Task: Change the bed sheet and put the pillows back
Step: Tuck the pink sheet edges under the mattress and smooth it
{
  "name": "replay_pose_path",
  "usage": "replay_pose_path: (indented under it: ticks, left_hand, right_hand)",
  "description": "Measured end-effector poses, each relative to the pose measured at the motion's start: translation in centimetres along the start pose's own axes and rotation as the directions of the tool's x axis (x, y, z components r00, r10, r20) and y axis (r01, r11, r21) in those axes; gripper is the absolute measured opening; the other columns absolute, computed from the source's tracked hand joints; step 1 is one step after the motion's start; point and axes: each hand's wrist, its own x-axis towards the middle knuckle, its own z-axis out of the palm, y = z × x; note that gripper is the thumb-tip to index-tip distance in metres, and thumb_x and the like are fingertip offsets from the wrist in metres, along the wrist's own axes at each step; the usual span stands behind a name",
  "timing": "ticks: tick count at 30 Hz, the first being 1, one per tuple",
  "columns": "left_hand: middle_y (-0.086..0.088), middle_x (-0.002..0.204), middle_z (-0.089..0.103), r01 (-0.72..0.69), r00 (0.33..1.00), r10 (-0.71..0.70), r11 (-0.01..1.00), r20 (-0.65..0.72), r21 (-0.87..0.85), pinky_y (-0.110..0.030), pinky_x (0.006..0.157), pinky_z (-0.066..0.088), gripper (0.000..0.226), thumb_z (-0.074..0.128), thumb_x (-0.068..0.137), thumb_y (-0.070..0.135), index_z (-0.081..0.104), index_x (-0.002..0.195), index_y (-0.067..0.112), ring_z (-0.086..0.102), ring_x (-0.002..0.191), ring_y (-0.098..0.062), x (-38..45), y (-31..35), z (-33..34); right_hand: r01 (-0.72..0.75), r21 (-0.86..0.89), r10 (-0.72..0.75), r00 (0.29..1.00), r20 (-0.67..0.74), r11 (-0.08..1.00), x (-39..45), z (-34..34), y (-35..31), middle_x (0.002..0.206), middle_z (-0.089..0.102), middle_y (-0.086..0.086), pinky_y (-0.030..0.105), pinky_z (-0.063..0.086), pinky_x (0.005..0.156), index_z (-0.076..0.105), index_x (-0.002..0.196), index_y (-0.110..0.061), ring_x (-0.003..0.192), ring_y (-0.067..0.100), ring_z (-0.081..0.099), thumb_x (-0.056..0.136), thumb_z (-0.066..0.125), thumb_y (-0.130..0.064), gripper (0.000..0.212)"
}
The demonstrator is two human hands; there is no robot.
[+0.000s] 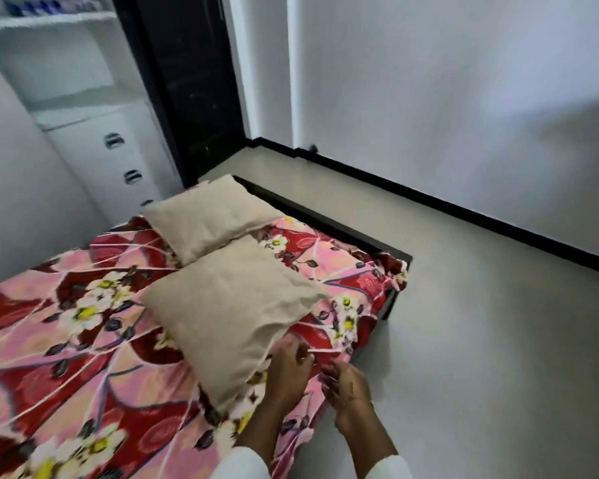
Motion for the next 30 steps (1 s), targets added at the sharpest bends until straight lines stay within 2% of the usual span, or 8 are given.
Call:
replay_pose_path:
  ticks: [6,9,13,18,21,24,28,30]
  left_hand:
    - [-0.007,0.107,0.065,-0.127,0.975,0.086,0.973,0.205,0.195,-0.029,0.086,0.042,0.021,0.054,0.088,0.01,0.064,0.106,0.008,0.058,0.102,-0.022,11.0,4.9,7.1]
    - [-0.009,0.113,0.063,-0.168,0.956,0.089,0.948,0.28,0.271,-0.032,0.091,0.045,0.024,0.053,0.09,0.011,0.062,0.112,0.008,0.057,0.106,-0.023,17.1,5.2,10.9]
    - [-0.01,0.119,0.06,-0.255,0.943,0.13,0.875,0.307,0.412,-0.027,0.088,0.038,0.029,0.048,0.092,0.007,0.059,0.118,0.008,0.054,0.11,-0.024,24.8,5.2,15.2]
    - [-0.007,0.146,0.036,-0.409,0.893,0.208,0.746,0.4,0.525,-0.036,0.093,0.042,0.048,0.045,0.093,0.006,0.038,0.14,0.01,0.046,0.122,-0.029,32.9,4.2,21.4]
    - [0.003,0.153,0.021,-0.487,0.845,0.153,0.612,0.512,0.623,-0.036,0.09,0.045,0.057,0.048,0.095,0.019,0.024,0.147,0.02,0.045,0.121,-0.024,35.8,4.9,24.0]
    - [-0.003,0.132,0.045,-0.525,0.811,0.125,0.585,0.571,0.618,-0.036,0.08,0.048,0.039,0.055,0.092,0.021,0.051,0.131,0.018,0.055,0.106,-0.026,38.2,5.8,25.6]
    - [-0.018,0.086,0.06,-0.586,0.797,0.322,0.616,0.51,0.527,-0.036,0.051,0.05,0.012,0.065,0.074,-0.008,0.067,0.083,-0.001,0.061,0.063,-0.035,40.4,7.7,28.0]
    - [-0.018,0.08,0.057,-0.576,0.81,0.348,0.62,0.471,0.532,-0.035,0.045,0.046,0.012,0.064,0.071,-0.014,0.064,0.076,-0.003,0.058,0.054,-0.033,41.0,7.9,29.1]
  right_hand:
    - [-0.092,0.03,0.095,0.988,-0.123,0.995,12.8,-2.5,-4.2,0.072,0.057,0.007,0.029,0.044,0.057,0.057,0.082,-0.012,0.063,0.02,0.053,0.092,0.045,-0.002,0.018]
    - [-0.152,0.037,0.156,0.96,-0.234,0.988,20.1,-3.3,-3.7,0.077,0.061,0.012,0.025,0.044,0.045,0.059,0.087,-0.014,0.059,0.02,0.054,0.091,0.042,0.002,0.023]
    - [-0.2,-0.054,0.172,0.931,-0.322,0.978,29.8,-3.6,-1.6,0.115,0.064,0.015,0.04,0.055,0.08,0.059,0.118,-0.017,0.094,0.03,0.064,0.087,0.049,-0.016,0.032]
    - [-0.125,-0.158,0.087,0.97,-0.227,0.98,40.3,-3.8,-1.0,0.142,0.042,0.009,0.053,0.044,0.097,0.014,0.148,-0.027,0.118,0.036,0.053,0.077,0.053,-0.065,0.089]
    - [-0.167,-0.07,0.154,0.975,-0.157,0.983,41.7,-4.3,-3.2,0.114,0.06,0.008,0.04,0.051,0.084,0.051,0.125,-0.013,0.09,0.026,0.062,0.08,0.061,-0.053,0.061]
    - [-0.074,-0.002,0.072,0.969,-0.235,0.997,42.2,-6.1,-5.4,0.079,0.063,0.009,0.034,0.046,0.069,0.067,0.084,-0.009,0.068,0.018,0.055,0.075,0.07,-0.039,0.032]
    - [0.04,-0.15,-0.102,0.896,-0.432,0.988,43.4,-7.9,-10.2,0.097,0.065,0.016,0.034,0.046,0.081,0.067,0.105,0.001,0.09,0.026,0.06,0.089,0.061,-0.017,0.025]
    - [-0.055,-0.207,-0.05,0.88,-0.472,0.977,44.4,-7.7,-11.6,0.099,0.066,0.018,0.03,0.043,0.074,0.069,0.101,-0.001,0.091,0.031,0.061,0.09,0.059,-0.019,0.023]
